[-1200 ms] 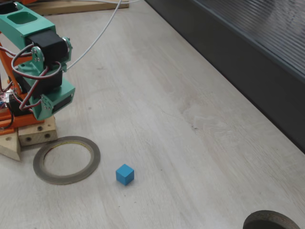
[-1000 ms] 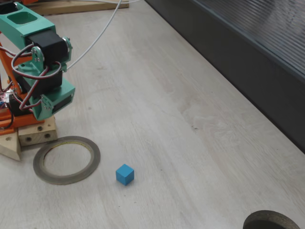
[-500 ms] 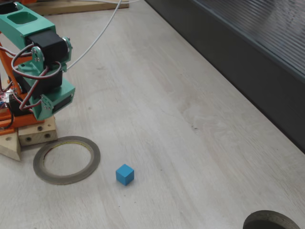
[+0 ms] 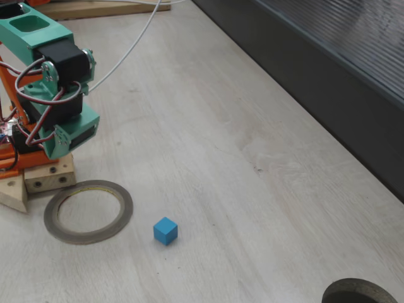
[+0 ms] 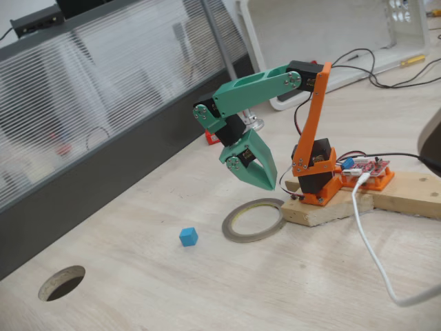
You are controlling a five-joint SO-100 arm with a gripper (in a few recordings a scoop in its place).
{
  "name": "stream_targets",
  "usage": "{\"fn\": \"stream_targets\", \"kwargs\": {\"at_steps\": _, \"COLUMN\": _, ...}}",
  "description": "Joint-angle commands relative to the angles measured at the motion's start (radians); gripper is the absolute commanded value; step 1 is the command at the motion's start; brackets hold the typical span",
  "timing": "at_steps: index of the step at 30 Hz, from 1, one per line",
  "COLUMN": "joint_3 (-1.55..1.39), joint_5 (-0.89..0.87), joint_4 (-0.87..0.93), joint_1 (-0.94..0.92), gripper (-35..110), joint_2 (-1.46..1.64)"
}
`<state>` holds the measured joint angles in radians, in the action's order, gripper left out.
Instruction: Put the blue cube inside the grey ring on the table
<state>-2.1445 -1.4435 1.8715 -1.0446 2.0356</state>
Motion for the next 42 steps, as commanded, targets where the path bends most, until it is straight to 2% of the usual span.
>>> {"fn": "stream_targets", "kwargs": {"at_steps": 1, "joint_3": 0.005, "joint_5": -0.011, "joint_4": 0.011, "joint_1": -0.018, "gripper": 0, "joint_2": 0.023}}
{"fn": "stream_targets", "kwargs": {"at_steps": 10, "joint_3": 0.023, "joint_5": -0.011, "joint_4": 0.009, "joint_1": -0.011, "gripper": 0, "joint_2": 0.031}}
{"fn": "stream_targets", "kwargs": {"at_steps": 18, "joint_3": 0.261, "joint_5": -0.008, "joint_4": 0.011, "joint_1": -0.009, "gripper": 0, "joint_2": 0.023}}
{"fn": "stream_targets", "kwargs": {"at_steps": 36, "joint_3": 0.276, "joint_5": -0.014, "joint_4": 0.009, "joint_1": -0.006, "gripper": 0, "joint_2": 0.021}}
{"fn": "stream_targets", "kwargs": {"at_steps": 42, "joint_3": 0.276, "joint_5": -0.014, "joint_4": -0.052, "joint_1": 0.118, "gripper": 0, "joint_2": -0.005}}
